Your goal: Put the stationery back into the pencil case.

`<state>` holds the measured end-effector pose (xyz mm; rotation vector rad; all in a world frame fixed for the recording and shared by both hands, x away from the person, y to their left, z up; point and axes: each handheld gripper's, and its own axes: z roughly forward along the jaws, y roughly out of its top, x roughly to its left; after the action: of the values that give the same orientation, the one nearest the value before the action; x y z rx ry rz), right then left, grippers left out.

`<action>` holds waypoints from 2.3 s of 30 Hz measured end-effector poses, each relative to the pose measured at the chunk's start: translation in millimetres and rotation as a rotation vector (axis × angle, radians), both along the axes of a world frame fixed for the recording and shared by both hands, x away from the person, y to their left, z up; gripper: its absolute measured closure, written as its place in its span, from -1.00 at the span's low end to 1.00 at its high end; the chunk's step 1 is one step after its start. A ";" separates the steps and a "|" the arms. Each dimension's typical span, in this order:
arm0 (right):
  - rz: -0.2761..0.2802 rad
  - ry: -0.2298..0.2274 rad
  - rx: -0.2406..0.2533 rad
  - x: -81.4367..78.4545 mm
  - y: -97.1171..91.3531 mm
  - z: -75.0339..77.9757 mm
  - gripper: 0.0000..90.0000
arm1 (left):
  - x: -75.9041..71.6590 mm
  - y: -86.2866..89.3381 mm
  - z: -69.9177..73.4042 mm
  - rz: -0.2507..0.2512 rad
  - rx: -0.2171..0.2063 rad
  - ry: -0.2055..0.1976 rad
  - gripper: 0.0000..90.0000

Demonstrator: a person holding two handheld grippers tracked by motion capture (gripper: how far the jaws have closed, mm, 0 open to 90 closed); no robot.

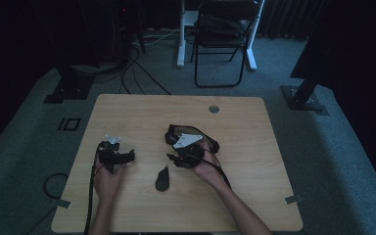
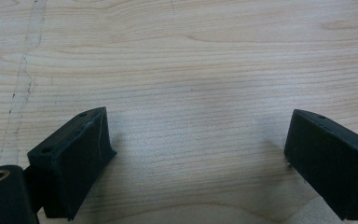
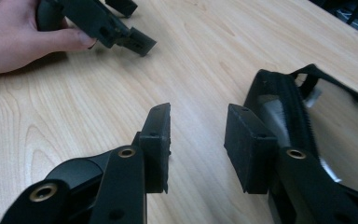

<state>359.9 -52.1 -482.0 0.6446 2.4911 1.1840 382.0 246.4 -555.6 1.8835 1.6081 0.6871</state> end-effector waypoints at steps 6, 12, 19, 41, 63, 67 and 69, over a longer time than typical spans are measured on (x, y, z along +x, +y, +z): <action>0.019 0.008 -0.021 -6.3 9.7 -7.5 0.35 | 0.0 0.0 0.0 0.000 0.000 0.000 -0.84; 0.020 0.021 -0.033 -9.4 16.6 -15.1 0.34 | 0.0 0.0 0.0 0.000 0.000 0.000 -0.84; 0.030 0.040 -0.050 -12.8 24.9 -24.1 0.31 | 0.0 0.0 0.0 0.000 0.000 0.000 -0.84; 0.037 0.045 -0.149 -18.0 57.2 -48.9 -0.05 | 0.0 0.0 0.0 0.000 -0.001 0.000 -0.84; 0.040 0.084 -0.217 -25.2 33.6 -54.7 -0.27 | 0.0 0.0 0.0 0.000 -0.001 -0.001 -0.84; 0.028 0.096 -0.212 -27.0 23.9 -54.7 -0.28 | 0.0 0.0 0.0 0.000 -0.001 0.000 -0.84; 0.026 0.097 -0.213 -27.5 21.4 -54.6 -0.28 | 0.0 0.0 0.0 0.000 0.000 0.000 -0.84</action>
<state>332.4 -30.7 -536.7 0.6274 2.6661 0.8982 382.0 246.3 -555.6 1.8832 1.6080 0.6868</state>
